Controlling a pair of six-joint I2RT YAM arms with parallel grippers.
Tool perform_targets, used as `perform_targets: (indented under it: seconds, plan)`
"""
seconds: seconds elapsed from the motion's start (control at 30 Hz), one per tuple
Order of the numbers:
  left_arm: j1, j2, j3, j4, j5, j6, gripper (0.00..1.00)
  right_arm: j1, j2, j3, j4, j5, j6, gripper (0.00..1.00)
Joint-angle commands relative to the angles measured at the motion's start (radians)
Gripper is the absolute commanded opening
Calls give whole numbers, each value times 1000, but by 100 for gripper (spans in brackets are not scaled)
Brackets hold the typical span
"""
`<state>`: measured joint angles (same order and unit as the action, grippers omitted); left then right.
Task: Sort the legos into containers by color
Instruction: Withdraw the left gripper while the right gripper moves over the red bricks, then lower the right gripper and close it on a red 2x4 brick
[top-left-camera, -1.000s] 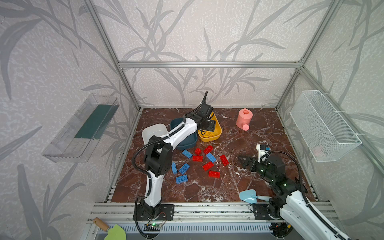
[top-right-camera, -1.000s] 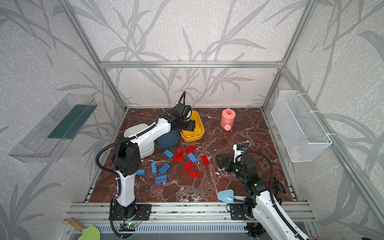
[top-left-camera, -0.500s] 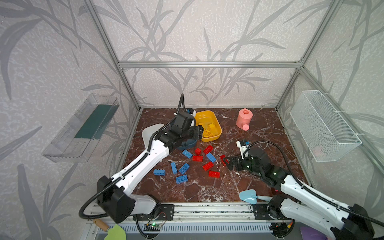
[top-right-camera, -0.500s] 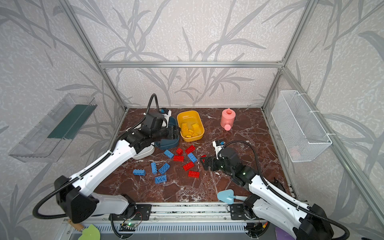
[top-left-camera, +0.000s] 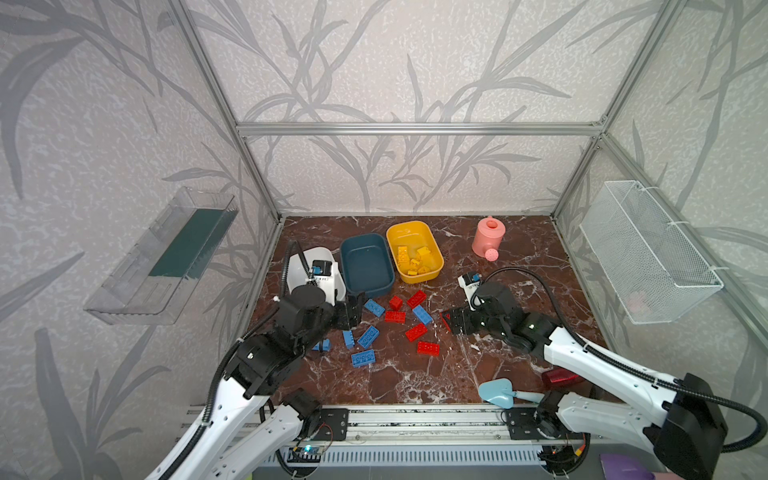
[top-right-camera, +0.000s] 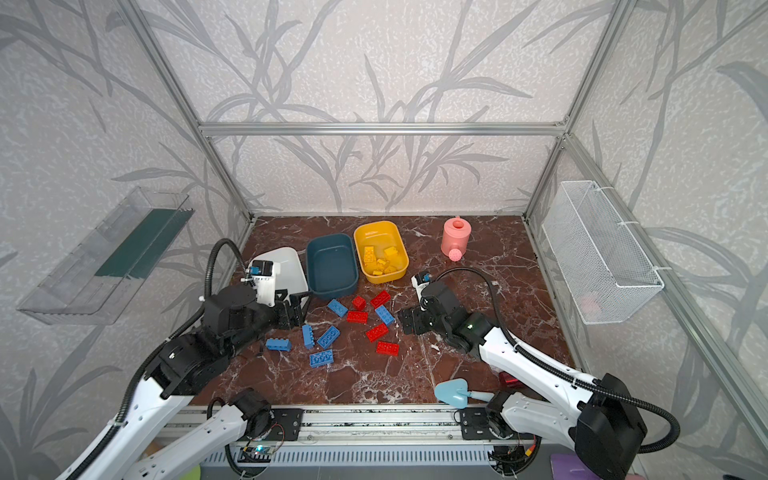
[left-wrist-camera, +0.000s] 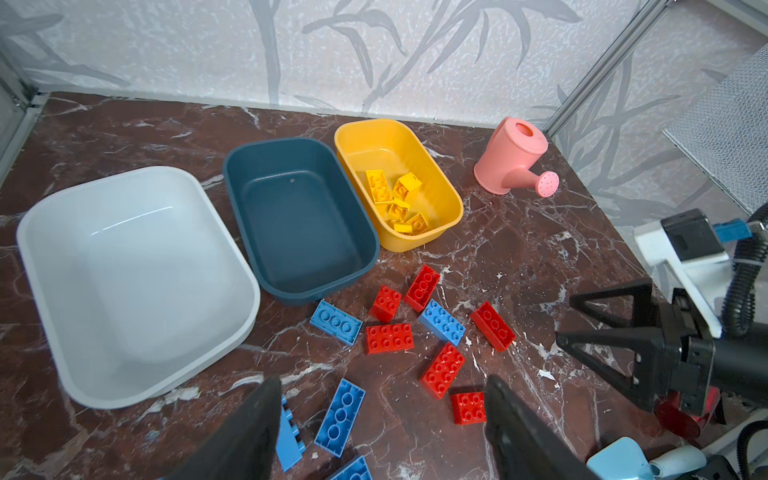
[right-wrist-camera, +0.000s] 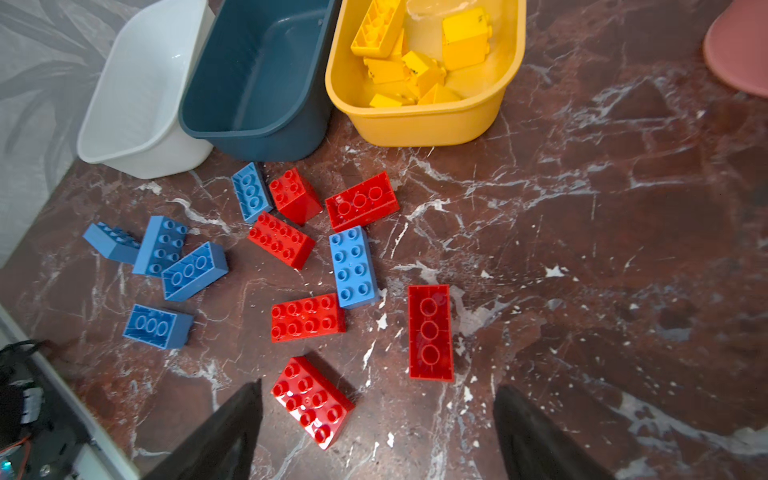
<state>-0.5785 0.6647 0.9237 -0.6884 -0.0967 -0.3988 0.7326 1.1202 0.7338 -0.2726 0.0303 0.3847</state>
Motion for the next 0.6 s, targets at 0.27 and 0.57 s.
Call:
perform_targets:
  seconds: [0.27, 0.57]
  plan:
    - [-2, -73, -109, -56, -15, 24, 77, -139, 82, 22, -64, -37, -47, 69]
    - [-2, -70, -108, -65, -5, 44, 77, -157, 238, 67, -66, 9, -101, 76]
